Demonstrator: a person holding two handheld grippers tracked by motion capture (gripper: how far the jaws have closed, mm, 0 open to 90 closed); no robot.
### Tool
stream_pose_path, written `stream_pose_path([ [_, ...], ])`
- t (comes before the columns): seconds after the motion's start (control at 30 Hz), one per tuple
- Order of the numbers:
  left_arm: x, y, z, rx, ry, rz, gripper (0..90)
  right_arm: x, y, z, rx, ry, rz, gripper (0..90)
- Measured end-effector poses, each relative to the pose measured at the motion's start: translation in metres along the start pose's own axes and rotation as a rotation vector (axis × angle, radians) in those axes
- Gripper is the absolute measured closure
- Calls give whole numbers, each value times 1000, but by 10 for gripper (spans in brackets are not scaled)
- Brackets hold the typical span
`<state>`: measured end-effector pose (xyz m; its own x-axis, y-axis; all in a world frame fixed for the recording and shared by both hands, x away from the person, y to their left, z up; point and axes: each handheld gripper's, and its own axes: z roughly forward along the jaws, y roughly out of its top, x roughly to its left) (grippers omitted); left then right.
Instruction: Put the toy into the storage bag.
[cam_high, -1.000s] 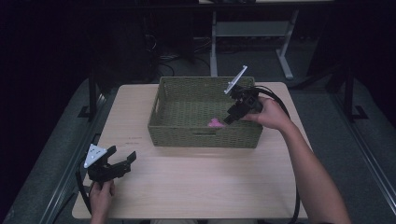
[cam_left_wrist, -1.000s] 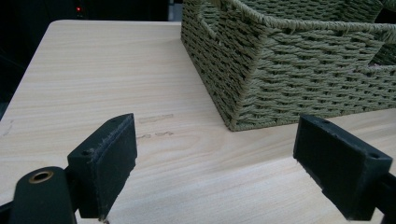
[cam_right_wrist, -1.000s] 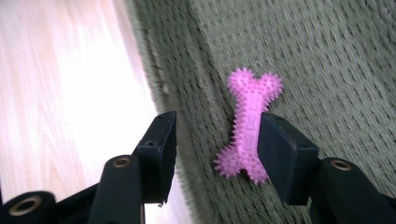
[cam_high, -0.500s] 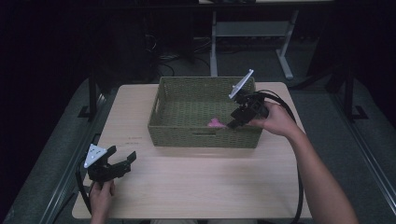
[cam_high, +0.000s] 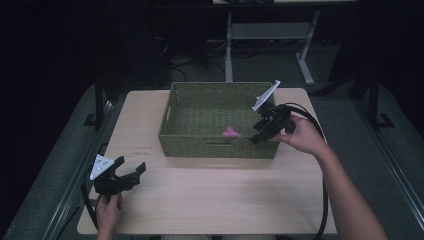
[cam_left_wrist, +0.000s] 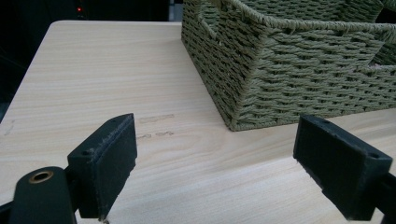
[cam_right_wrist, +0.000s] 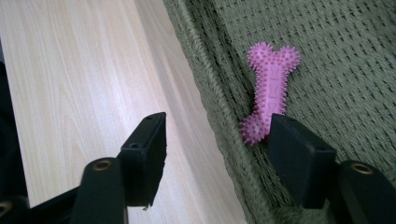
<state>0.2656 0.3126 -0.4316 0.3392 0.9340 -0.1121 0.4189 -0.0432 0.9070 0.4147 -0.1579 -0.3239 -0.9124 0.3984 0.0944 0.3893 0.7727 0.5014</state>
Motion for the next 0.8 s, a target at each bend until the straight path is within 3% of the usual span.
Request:
stream_pose_path([
  [0.8, -2, 0, 0, 1, -5, 6, 130, 27, -28, 2, -27, -29, -17, 307],
])
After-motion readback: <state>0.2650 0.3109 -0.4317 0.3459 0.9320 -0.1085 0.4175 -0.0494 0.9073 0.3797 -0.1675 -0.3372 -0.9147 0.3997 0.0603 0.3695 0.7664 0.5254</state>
